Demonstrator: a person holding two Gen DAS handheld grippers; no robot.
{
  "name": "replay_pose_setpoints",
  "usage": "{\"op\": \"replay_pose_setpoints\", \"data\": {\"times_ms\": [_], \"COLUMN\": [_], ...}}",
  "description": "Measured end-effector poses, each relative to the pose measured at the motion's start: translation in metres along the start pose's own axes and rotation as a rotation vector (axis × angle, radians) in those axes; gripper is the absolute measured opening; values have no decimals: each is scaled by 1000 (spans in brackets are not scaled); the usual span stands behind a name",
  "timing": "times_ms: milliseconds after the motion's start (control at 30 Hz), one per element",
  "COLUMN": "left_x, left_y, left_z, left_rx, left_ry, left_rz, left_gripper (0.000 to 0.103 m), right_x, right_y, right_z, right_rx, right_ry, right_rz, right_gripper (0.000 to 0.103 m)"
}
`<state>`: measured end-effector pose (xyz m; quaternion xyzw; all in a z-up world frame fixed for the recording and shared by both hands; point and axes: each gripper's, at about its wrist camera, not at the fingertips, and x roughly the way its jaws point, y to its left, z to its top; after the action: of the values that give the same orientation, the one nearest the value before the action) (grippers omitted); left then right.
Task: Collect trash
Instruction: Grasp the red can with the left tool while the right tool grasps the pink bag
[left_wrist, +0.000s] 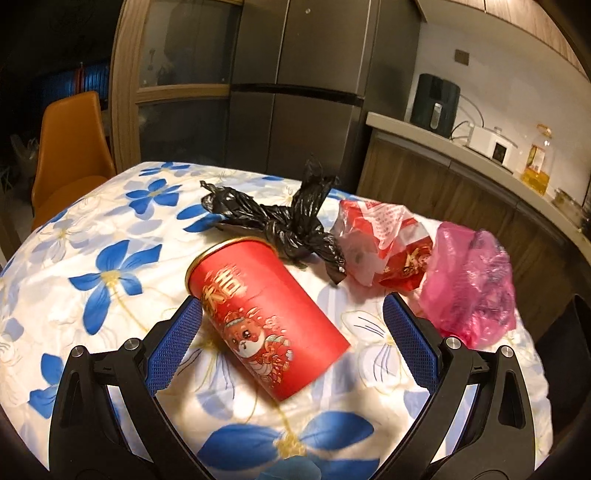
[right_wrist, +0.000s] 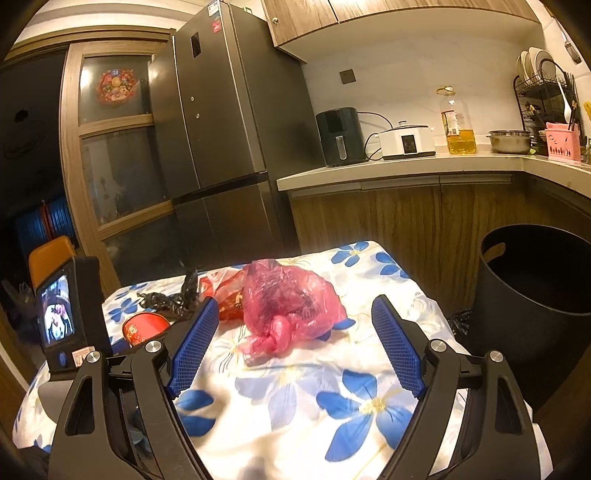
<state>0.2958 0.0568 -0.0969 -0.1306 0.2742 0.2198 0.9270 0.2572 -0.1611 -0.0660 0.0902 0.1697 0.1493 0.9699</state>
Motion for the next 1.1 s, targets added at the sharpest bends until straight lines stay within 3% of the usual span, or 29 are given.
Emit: {"op": "replay_pose_setpoints", "data": {"times_ms": [200, 467, 667, 1100], "left_x": [17, 33, 33, 5], "left_y": [5, 28, 35, 50], "left_z": [-3, -7, -9, -7], "left_rx": [-9, -80, -92, -99], "left_ry": [52, 124, 127, 54], "left_rz": [2, -43, -60, -103], "left_gripper": [94, 70, 56, 55], "right_x": [23, 42, 50, 78], "right_y": [-2, 5, 11, 21], "right_z": [3, 0, -2, -1], "right_rx": [7, -4, -13, -27], "right_ry": [18, 47, 66, 89], "right_rz": [9, 24, 36, 38], "right_gripper": [82, 82, 82, 79]}}
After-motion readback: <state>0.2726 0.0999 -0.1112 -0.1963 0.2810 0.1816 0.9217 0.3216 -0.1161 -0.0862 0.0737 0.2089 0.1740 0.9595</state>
